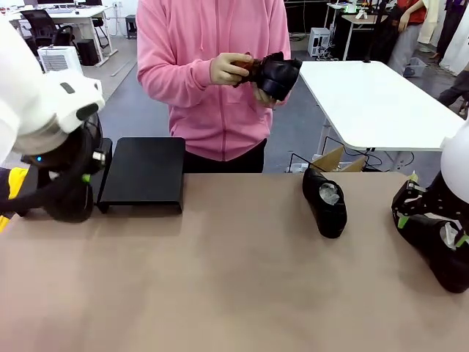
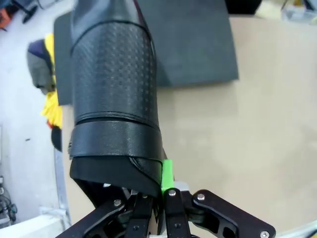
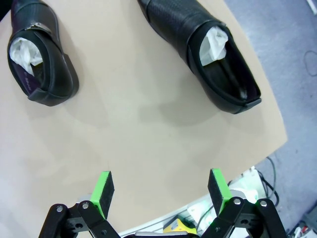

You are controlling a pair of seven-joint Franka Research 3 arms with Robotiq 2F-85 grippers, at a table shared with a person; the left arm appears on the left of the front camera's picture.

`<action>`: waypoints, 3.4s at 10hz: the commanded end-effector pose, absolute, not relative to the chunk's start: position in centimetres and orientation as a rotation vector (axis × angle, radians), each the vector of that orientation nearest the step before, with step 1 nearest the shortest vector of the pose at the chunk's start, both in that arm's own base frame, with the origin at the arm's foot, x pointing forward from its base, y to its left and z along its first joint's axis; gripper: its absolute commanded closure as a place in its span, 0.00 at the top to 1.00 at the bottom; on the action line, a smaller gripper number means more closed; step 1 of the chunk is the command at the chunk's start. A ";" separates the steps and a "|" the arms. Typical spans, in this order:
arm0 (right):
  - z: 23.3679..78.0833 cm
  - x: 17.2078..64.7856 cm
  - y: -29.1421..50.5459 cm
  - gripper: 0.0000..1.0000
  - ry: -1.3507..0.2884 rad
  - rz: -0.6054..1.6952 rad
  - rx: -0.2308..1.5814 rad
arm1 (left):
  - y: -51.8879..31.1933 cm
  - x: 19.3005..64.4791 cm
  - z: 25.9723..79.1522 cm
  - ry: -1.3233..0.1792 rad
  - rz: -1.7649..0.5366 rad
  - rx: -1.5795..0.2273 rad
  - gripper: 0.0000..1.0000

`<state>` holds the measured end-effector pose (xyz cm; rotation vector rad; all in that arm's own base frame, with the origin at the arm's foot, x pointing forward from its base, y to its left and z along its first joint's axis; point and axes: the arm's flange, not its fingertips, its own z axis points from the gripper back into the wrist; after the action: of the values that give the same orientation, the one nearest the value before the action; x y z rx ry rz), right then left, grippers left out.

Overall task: Organize the shoes by placing them on the stand.
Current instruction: Place the Shoe from the middle of the table onto the Shoes Stand.

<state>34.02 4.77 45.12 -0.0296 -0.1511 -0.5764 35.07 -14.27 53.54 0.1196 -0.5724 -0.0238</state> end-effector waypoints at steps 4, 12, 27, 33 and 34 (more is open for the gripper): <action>45.1 34.1 4.6 1.00 -0.156 -0.561 -0.013 | -15.2 46.7 51.7 -0.644 -0.079 0.008 0.00; 45.1 34.1 4.6 1.00 -0.156 -0.561 -0.013 | -15.0 52.2 46.6 -0.613 -0.155 0.192 0.00; 45.1 34.1 4.6 1.00 -0.156 -0.561 -0.013 | -14.2 52.8 45.4 -0.628 -0.099 0.177 0.71; 45.1 34.1 4.6 1.00 -0.156 -0.561 -0.013 | -14.3 52.9 46.5 -0.622 -0.103 0.158 0.71; 45.1 34.1 4.6 1.00 -0.156 -0.561 -0.013 | -14.3 52.9 46.5 -0.622 -0.103 0.158 0.71</action>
<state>34.02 4.79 45.12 -0.0295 -0.1511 -0.5759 52.53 -14.31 46.02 0.1470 -0.6144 -0.0982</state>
